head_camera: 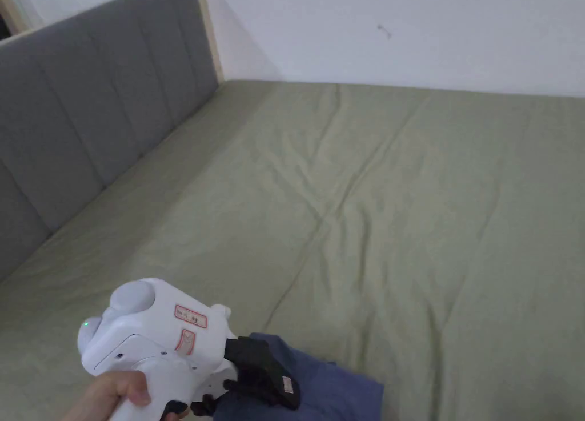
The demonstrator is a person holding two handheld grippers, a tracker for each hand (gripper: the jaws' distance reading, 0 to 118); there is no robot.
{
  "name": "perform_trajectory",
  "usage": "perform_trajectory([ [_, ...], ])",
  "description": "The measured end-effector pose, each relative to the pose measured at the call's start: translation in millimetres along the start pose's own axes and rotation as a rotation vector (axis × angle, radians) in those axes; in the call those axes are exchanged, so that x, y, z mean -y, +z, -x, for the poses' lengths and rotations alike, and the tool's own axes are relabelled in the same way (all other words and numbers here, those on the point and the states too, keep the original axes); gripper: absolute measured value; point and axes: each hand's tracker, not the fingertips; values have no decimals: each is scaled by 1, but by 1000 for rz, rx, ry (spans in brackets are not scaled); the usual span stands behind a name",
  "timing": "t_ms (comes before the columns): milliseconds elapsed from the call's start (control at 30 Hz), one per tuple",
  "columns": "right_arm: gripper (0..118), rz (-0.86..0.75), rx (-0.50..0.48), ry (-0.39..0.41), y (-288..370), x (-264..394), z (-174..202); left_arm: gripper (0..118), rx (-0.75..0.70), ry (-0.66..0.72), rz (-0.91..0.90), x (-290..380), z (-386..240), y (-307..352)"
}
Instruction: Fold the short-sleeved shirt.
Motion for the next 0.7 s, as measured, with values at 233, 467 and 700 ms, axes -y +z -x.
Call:
perform_trajectory([
  [233, 2, 28, 82, 40, -34, 3, 13, 46, -340, 59, -176, -68, 79, 120],
  [467, 2, 93, 112, 79, -71, 0, 20, 46, -613, 115, -232, -100, 108, 169],
  [700, 2, 107, 122, 102, -73, -3, 23, 87, -666, 153, -377, -91, 125, 170],
])
